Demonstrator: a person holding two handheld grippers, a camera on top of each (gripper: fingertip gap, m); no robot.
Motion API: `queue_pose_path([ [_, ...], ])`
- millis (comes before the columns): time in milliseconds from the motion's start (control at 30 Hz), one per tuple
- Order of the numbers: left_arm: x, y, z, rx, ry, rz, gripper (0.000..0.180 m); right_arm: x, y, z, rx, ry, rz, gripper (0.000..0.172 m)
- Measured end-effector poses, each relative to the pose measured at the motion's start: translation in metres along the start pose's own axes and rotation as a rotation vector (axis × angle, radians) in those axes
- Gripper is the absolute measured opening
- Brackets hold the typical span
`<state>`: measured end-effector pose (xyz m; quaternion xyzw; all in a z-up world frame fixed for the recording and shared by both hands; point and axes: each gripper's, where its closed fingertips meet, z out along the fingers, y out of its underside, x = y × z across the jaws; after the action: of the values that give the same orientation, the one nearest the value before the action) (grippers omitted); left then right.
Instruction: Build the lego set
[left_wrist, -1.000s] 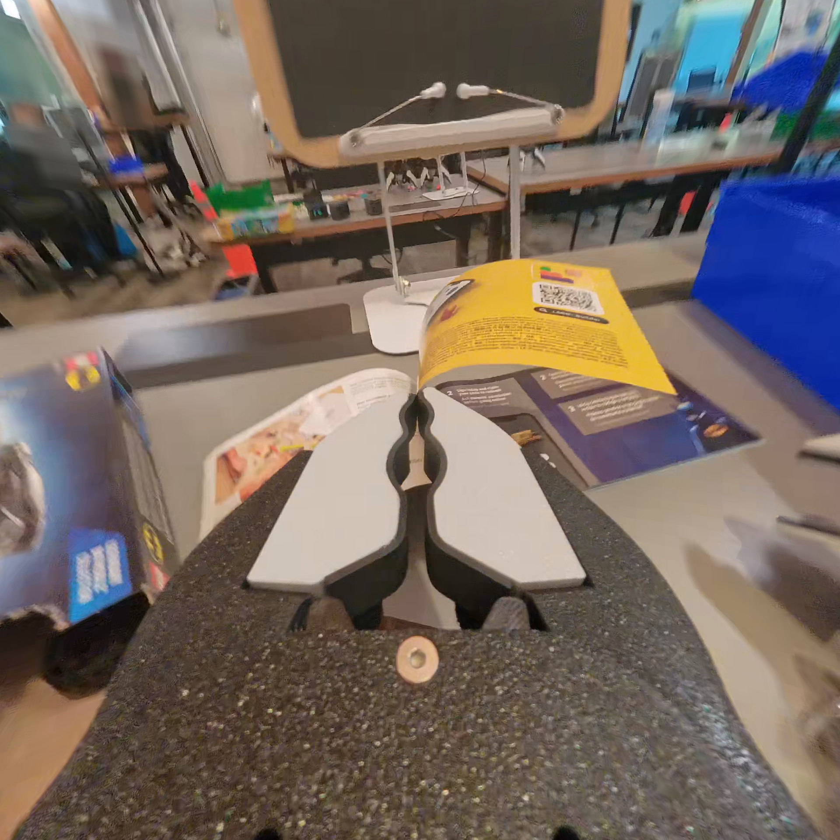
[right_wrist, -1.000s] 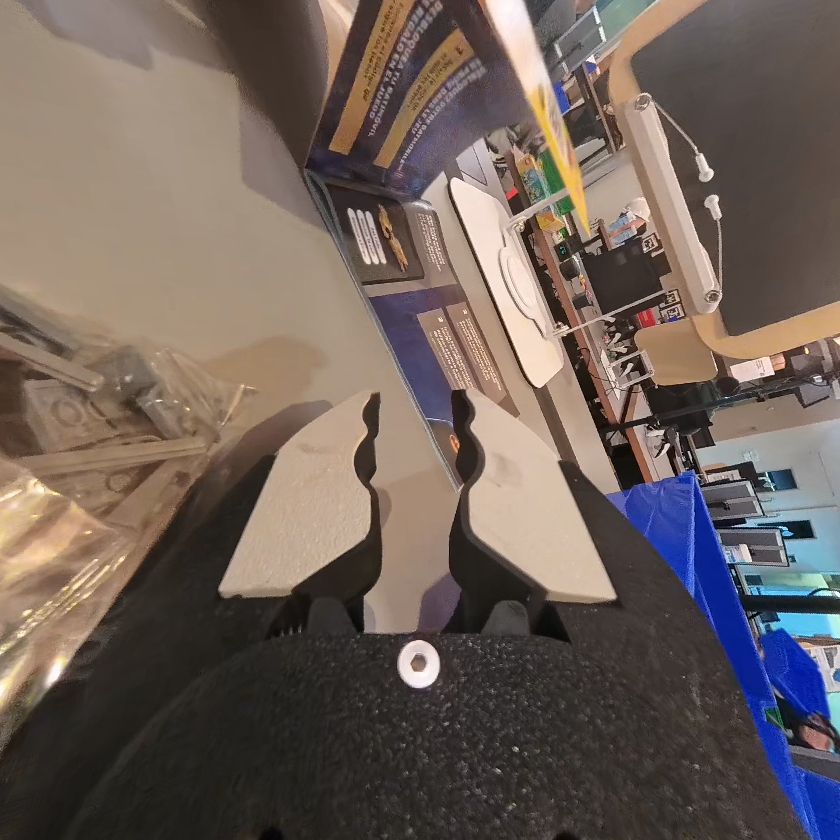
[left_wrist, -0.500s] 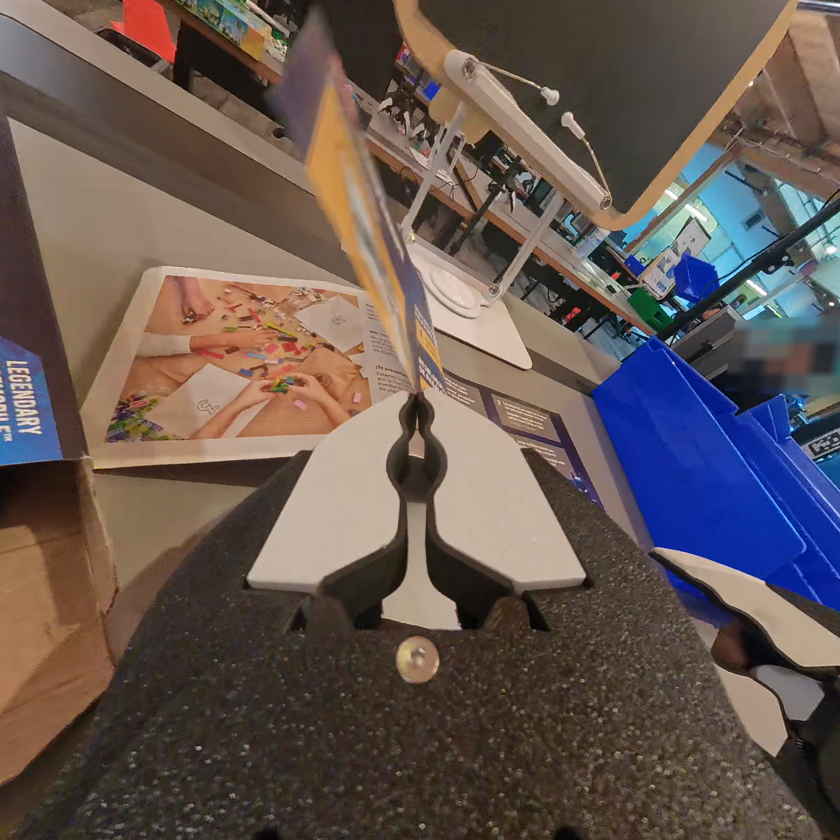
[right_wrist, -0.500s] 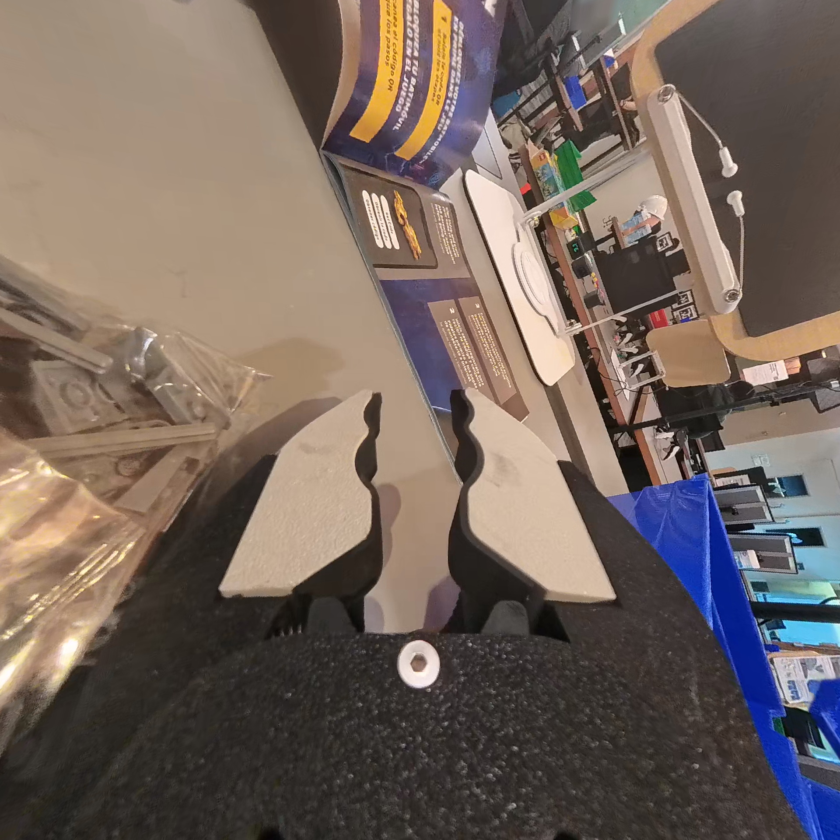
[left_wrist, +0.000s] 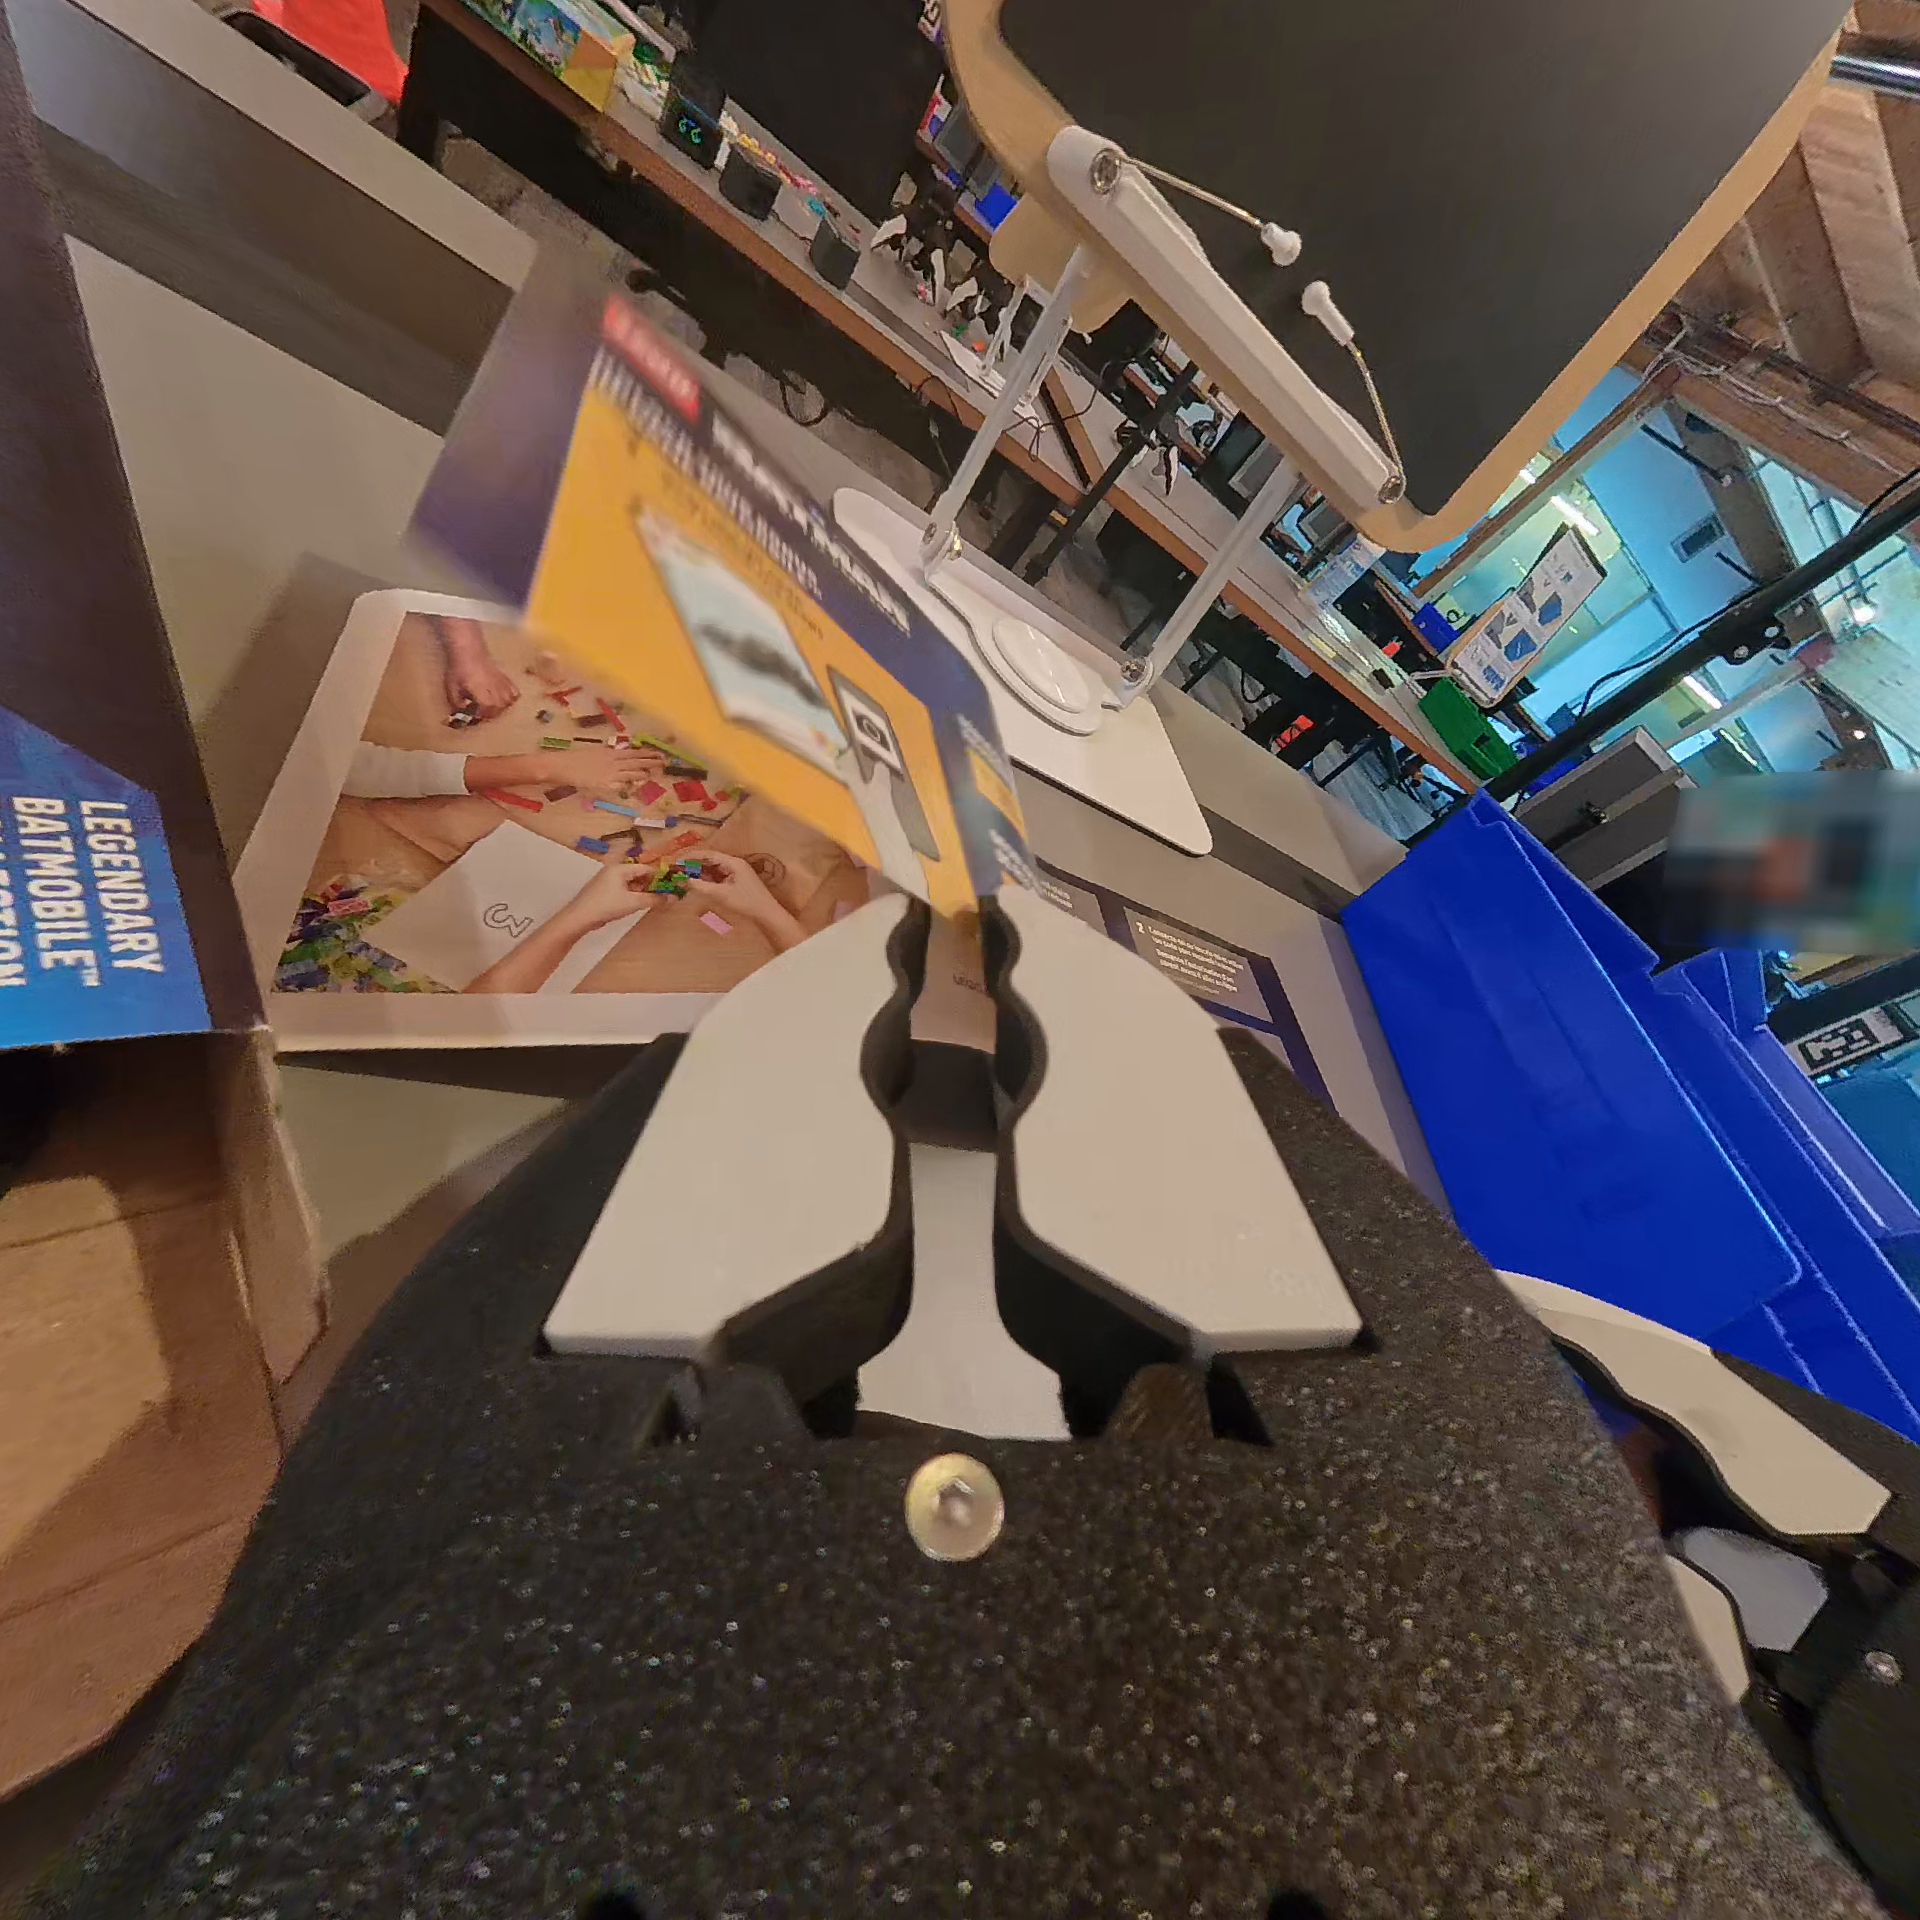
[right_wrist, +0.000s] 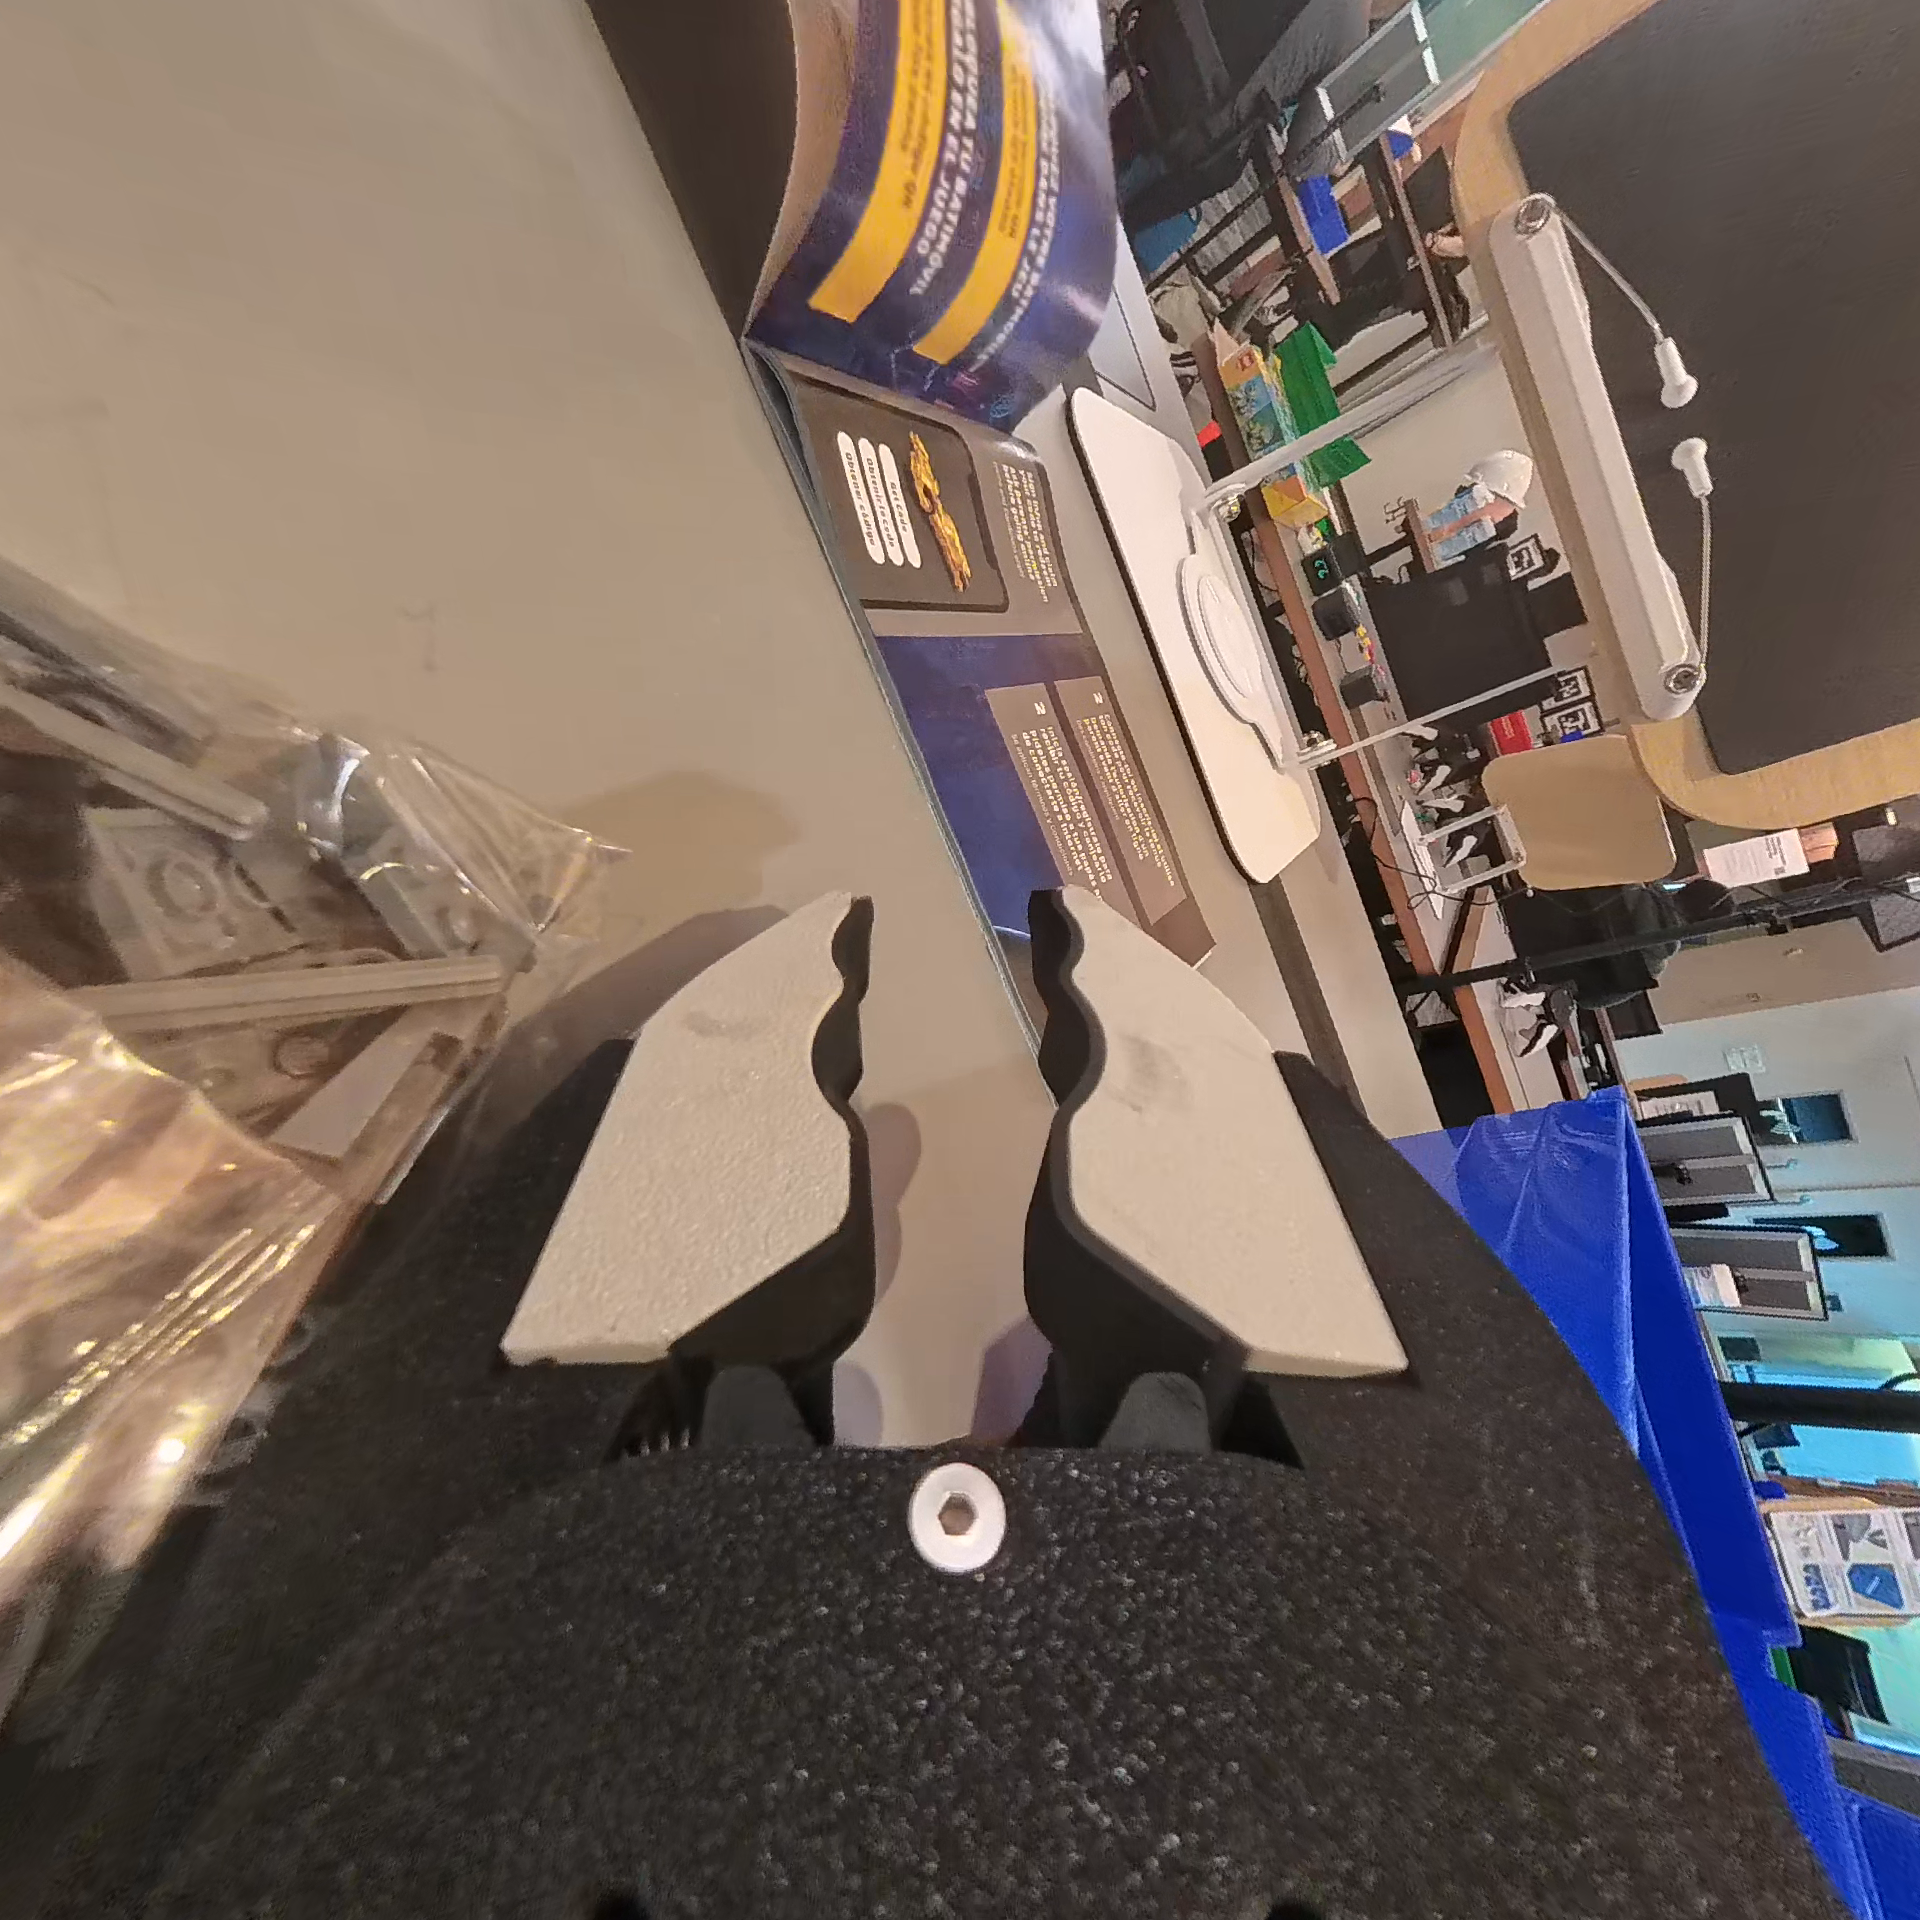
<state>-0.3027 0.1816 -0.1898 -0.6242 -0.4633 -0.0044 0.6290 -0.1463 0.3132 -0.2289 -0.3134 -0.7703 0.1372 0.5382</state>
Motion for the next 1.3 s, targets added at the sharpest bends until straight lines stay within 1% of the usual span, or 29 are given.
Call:
queue_pose_path([
  [67,-0.002,0.0,-0.001,-0.008,-0.004,-0.02,0.018,0.0,0.0,0.0,0.001,-0.002,0.0,0.031],
  [167,-0.007,0.001,-0.003,-0.015,-0.026,-0.039,0.034,0.0,0.0,0.0,0.004,-0.004,0.004,0.031],
  [233,-0.01,0.001,-0.007,-0.009,-0.046,-0.025,0.04,0.001,0.0,-0.001,0.005,-0.005,0.011,0.031],
  [300,-0.01,0.0,-0.013,-0.002,-0.057,0.013,0.043,0.001,0.0,-0.001,0.005,-0.006,0.015,0.031],
  [367,-0.009,0.0,-0.02,0.008,-0.071,0.078,0.042,0.001,0.001,0.0,0.002,-0.007,0.013,0.031],
  [433,-0.001,-0.001,-0.028,0.03,-0.049,0.141,0.042,0.0,0.001,0.0,-0.001,-0.008,0.009,0.031],
  [533,0.013,0.002,-0.038,0.035,-0.025,0.288,0.04,0.001,0.002,0.0,-0.002,-0.007,0.012,0.031],
  [733,0.05,0.005,-0.046,0.11,0.103,0.603,0.037,0.001,0.003,0.001,-0.008,-0.005,0.02,0.031],
  [833,0.057,0.005,-0.041,0.136,0.126,0.718,0.038,0.002,0.003,0.001,-0.011,0.001,0.016,0.031],
  [900,0.059,0.003,-0.035,0.149,0.124,0.765,0.042,0.002,0.003,0.001,-0.013,0.003,0.017,0.031],
  [967,0.066,-0.002,-0.029,0.177,0.162,0.774,0.053,0.002,0.004,0.001,-0.016,0.006,0.019,0.031],
  [1067,0.084,-0.011,-0.018,0.18,0.247,0.775,0.057,0.003,0.005,0.002,-0.023,0.009,0.018,0.03],
  [1200,0.109,-0.016,0.009,0.113,0.324,0.845,0.062,0.003,0.005,0.003,-0.031,0.013,0.014,0.03],
  [1300,0.127,0.005,0.032,0.032,0.372,0.839,0.064,0.003,0.006,0.004,-0.038,0.015,0.021,0.03],
])
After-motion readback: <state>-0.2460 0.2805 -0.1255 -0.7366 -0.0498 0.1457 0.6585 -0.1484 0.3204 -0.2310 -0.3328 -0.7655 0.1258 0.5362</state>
